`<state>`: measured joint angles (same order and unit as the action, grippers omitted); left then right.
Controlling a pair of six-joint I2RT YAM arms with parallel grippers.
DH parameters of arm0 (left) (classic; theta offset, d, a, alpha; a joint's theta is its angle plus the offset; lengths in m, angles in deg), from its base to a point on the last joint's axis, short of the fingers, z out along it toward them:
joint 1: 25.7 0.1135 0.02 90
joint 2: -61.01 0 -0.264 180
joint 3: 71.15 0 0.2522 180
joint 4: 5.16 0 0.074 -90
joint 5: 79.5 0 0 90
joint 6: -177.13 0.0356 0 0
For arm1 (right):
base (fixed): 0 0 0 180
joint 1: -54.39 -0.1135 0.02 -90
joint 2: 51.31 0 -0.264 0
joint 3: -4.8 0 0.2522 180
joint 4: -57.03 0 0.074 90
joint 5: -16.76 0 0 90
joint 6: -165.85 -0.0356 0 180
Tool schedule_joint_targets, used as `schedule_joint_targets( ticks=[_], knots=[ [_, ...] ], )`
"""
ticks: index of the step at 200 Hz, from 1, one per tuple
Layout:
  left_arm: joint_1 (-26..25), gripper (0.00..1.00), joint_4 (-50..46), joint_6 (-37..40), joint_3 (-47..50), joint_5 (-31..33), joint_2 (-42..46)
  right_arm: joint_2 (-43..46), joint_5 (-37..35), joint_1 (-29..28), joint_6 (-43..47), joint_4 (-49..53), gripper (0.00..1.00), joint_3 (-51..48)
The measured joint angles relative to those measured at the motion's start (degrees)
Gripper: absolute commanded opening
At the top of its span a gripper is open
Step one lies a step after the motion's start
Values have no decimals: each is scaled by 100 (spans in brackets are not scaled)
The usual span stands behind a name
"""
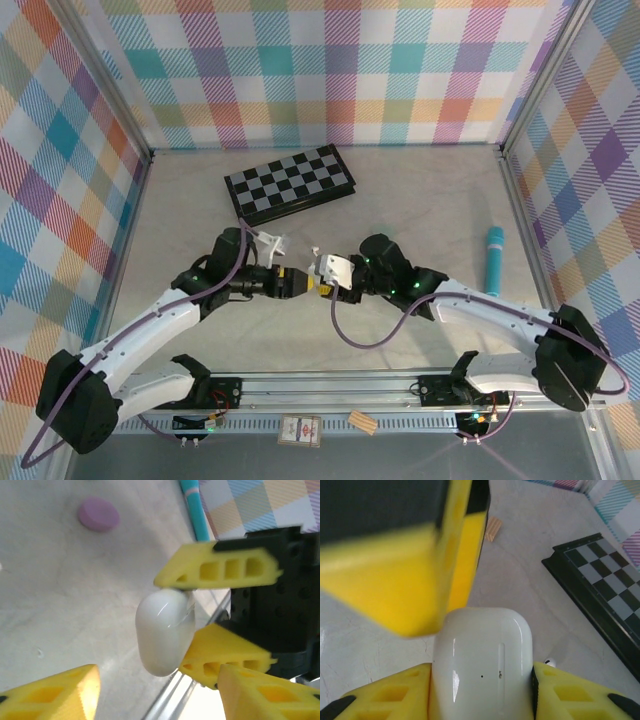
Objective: Insert the wireless bluetooth earbuds into the charging case
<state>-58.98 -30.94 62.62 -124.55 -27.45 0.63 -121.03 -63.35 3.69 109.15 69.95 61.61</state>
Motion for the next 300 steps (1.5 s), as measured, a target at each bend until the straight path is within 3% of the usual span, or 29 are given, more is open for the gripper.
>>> schedule_joint_targets(
  ticks=[43,98,149,166,189,215,256,300],
  knots=[
    [-153,40,107,-120,-7,-90,-94,131,98,0,-4,83,45,0],
    [-221,39,341,-166,-68,-168,-280,142,295,0,-101,94,46,-26],
    [-264,17,474,-262,-70,-234,-358,142,295,7,-114,164,49,-37],
    [-273,13,483,-245,-70,-247,-358,146,289,7,-116,184,56,-37],
    [-348,14,669,131,-20,-229,-282,251,376,2,-168,243,78,-39],
    [-415,20,1390,824,507,-133,175,625,592,46,-273,358,90,-72],
    [-616,24,2841,2041,1526,4,369,1322,907,389,-614,579,91,-177],
    [-1001,20,3449,3071,1585,33,299,1563,955,553,-761,774,92,-210]
  ],
)
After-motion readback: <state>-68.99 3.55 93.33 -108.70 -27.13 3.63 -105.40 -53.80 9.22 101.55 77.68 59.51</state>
